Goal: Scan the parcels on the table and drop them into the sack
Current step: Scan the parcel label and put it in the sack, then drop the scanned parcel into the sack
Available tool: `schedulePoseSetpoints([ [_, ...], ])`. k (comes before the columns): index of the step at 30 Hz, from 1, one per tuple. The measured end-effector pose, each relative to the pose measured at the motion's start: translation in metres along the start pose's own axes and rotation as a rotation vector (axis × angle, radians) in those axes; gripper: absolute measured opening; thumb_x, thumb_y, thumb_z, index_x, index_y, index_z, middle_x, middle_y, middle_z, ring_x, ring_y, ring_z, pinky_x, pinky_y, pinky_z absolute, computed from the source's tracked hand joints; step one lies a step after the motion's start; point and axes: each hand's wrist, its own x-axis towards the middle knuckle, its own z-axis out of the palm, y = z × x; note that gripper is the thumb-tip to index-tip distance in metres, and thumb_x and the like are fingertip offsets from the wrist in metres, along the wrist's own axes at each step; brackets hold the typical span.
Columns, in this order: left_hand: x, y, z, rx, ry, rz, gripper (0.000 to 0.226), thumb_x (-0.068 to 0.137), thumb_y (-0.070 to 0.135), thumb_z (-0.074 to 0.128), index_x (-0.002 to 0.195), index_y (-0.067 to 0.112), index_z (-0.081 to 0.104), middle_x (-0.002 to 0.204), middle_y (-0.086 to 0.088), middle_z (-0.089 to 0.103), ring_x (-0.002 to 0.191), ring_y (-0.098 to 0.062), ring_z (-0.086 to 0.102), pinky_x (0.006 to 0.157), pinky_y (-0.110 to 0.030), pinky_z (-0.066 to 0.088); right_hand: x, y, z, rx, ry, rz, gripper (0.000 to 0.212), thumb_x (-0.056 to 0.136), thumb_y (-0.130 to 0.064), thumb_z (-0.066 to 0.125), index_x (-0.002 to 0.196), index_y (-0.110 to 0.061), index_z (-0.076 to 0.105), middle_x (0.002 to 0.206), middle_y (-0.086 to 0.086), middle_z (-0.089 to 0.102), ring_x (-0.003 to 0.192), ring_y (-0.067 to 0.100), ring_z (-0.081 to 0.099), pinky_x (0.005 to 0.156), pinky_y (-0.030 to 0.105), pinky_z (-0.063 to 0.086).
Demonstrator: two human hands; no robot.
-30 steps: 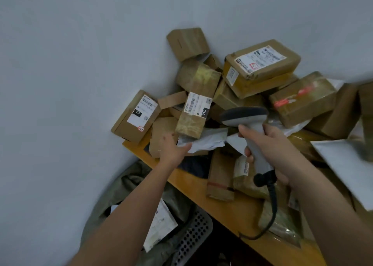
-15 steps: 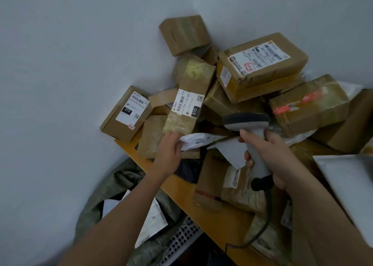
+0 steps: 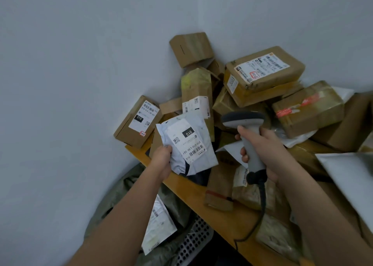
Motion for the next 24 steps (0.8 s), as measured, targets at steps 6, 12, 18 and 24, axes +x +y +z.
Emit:
schedulePoseSetpoints([
  [6, -0.003, 0.004, -0.018, -0.090, -0.144, -0.028, 0.020, 0.103, 0.011, 0.042, 0.115, 0.005, 0.056, 0.123, -0.014, 0.066, 0.116, -0.032, 0.061, 0.105, -0.052, 0.044, -0.017, 0.001, 0.014, 0.017, 0.006, 0.002, 0.021, 0.093, -0.030, 0.064, 0.101, -0.011, 0.059, 0.086, 0.012, 0.058, 0.061, 0.017, 0.053, 0.051, 0.028, 0.046],
  [12, -0.020, 0.014, -0.024, -0.237, -0.261, 0.056, 0.032, 0.106, 0.011, 0.035, 0.134, 0.009, 0.049, 0.131, -0.011, 0.063, 0.117, -0.029, 0.062, 0.098, -0.046, 0.050, -0.036, -0.009, 0.029, -0.069, -0.151, -0.032, 0.022, 0.094, -0.030, 0.063, 0.103, -0.010, 0.061, 0.081, 0.012, 0.056, 0.064, 0.019, 0.054, 0.058, 0.031, 0.048],
  [18, -0.039, 0.031, -0.027, -0.569, -0.329, -0.001, 0.039, 0.103, 0.009, 0.036, 0.141, 0.009, 0.047, 0.134, -0.015, 0.060, 0.124, -0.033, 0.056, 0.099, -0.048, 0.046, -0.031, -0.006, 0.065, 0.079, 0.149, -0.096, 0.041, 0.082, -0.030, 0.078, 0.110, -0.017, 0.051, 0.089, 0.007, 0.061, 0.063, 0.014, 0.056, 0.054, 0.028, 0.051],
  [24, -0.069, 0.051, -0.024, -0.341, -0.456, 0.063, 0.032, 0.101, 0.007, 0.039, 0.126, 0.015, 0.056, 0.122, -0.011, 0.066, 0.108, -0.030, 0.062, 0.090, -0.047, 0.050, -0.017, -0.011, 0.084, 0.415, 0.274, -0.095, 0.060, 0.080, -0.008, 0.078, 0.128, -0.014, 0.044, 0.105, 0.006, 0.062, 0.069, 0.013, 0.058, 0.054, 0.026, 0.050],
])
